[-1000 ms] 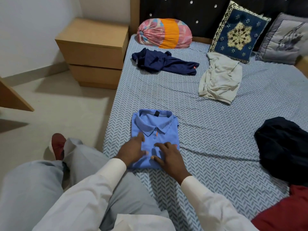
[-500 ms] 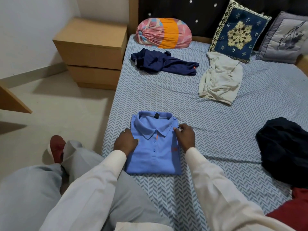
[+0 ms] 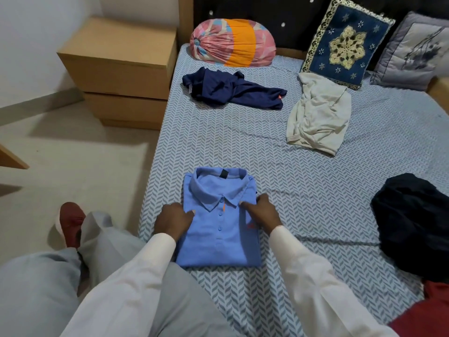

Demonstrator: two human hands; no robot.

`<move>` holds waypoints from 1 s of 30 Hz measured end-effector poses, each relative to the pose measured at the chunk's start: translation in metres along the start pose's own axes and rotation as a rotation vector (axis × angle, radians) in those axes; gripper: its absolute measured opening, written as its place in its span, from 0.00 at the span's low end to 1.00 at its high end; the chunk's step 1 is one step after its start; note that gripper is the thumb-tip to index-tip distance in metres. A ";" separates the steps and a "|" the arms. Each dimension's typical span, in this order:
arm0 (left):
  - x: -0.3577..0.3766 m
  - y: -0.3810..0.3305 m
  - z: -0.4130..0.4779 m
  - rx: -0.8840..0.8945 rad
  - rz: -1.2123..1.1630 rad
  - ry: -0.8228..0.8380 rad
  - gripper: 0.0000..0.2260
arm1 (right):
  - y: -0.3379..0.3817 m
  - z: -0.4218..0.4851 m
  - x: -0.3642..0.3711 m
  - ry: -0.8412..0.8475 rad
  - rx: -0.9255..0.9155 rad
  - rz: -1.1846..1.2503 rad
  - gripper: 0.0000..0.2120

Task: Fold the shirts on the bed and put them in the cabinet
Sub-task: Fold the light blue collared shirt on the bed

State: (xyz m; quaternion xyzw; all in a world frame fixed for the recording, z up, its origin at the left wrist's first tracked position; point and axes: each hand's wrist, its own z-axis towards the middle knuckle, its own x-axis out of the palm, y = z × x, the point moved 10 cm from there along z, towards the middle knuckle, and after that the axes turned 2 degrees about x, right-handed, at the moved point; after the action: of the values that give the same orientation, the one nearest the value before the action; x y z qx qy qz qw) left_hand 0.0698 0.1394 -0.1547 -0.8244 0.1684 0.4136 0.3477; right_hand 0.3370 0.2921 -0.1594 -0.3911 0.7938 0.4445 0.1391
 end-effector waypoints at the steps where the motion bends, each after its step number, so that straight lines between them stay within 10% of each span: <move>1: 0.003 0.001 -0.004 0.007 0.003 0.029 0.20 | -0.009 -0.005 0.004 0.030 0.014 -0.006 0.37; 7: 0.011 0.008 -0.017 0.046 -0.085 0.108 0.17 | -0.038 -0.032 0.014 0.047 -0.015 0.073 0.19; 13: -0.005 0.000 -0.014 0.085 -0.378 -0.055 0.09 | 0.008 -0.032 0.009 0.086 -0.302 0.213 0.45; 19: 0.009 -0.013 0.003 0.185 -0.649 0.178 0.34 | 0.021 -0.017 0.013 0.284 -0.267 0.299 0.32; 30: -0.011 -0.047 0.005 0.300 -0.387 0.150 0.32 | 0.050 -0.045 0.009 0.292 -0.354 -0.007 0.38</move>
State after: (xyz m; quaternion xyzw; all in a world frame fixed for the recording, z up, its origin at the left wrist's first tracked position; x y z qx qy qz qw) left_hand 0.0869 0.1752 -0.1276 -0.8087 0.0923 0.2475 0.5256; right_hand 0.2997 0.2658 -0.1098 -0.4724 0.7138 0.5148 -0.0467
